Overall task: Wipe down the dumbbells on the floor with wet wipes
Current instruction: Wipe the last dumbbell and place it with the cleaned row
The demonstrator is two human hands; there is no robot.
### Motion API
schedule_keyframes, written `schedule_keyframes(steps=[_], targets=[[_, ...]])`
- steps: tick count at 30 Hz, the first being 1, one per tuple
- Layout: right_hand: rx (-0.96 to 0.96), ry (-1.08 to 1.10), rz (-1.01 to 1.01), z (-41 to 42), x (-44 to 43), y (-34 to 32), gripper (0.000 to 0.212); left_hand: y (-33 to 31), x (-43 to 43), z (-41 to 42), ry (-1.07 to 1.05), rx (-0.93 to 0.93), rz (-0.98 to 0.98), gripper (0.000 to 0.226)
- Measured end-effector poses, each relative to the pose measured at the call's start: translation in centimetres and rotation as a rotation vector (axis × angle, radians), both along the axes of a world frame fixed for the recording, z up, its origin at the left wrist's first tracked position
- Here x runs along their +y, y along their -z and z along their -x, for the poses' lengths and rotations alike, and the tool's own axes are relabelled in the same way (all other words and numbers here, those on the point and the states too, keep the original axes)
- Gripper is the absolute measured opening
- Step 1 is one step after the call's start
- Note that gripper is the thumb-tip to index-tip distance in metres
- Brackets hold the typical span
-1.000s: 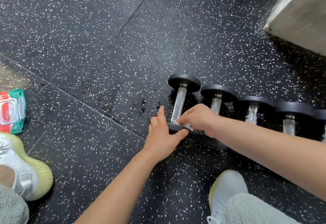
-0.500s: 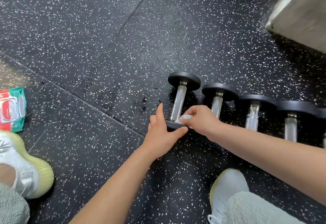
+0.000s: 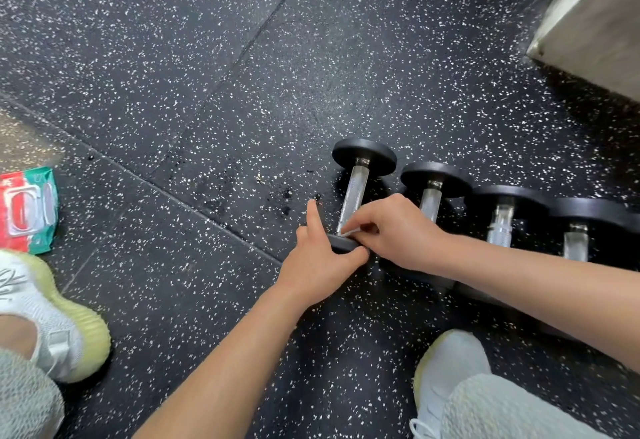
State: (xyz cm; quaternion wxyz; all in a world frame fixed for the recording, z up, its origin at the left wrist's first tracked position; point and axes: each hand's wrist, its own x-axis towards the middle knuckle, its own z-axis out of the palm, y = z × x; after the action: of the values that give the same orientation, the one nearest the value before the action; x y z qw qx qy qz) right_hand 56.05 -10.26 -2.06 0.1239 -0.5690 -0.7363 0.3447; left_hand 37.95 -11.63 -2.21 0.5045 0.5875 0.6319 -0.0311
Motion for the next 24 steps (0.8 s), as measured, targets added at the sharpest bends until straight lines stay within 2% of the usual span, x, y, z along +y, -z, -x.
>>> schedule_keyframes(steps=[5,9,15,18,21,24], targets=[[0.019,-0.176,-0.005,-0.1,1.6,-0.2,0.026,-0.6,0.0,-0.3,0.046,0.106,-0.026,0.125],[-0.070,-0.318,0.020,1.7,4.0,-0.5,0.027,-0.6,-0.1,-0.7,0.040,0.177,-0.049,0.128],[-0.460,-0.479,0.161,5.3,8.0,0.3,0.021,-1.1,-0.7,-1.6,0.015,0.221,-0.100,0.134],[-0.572,-0.565,0.226,6.4,8.3,1.1,0.011,-1.0,-0.9,-1.6,0.014,0.235,-0.122,0.137],[-0.490,-0.485,0.220,5.3,8.2,1.6,0.007,-0.8,-0.8,-1.5,0.022,0.227,-0.107,0.138],[-0.358,-0.384,0.135,3.8,6.8,2.0,0.013,-0.6,-0.7,-1.5,0.020,0.210,-0.112,0.136]])
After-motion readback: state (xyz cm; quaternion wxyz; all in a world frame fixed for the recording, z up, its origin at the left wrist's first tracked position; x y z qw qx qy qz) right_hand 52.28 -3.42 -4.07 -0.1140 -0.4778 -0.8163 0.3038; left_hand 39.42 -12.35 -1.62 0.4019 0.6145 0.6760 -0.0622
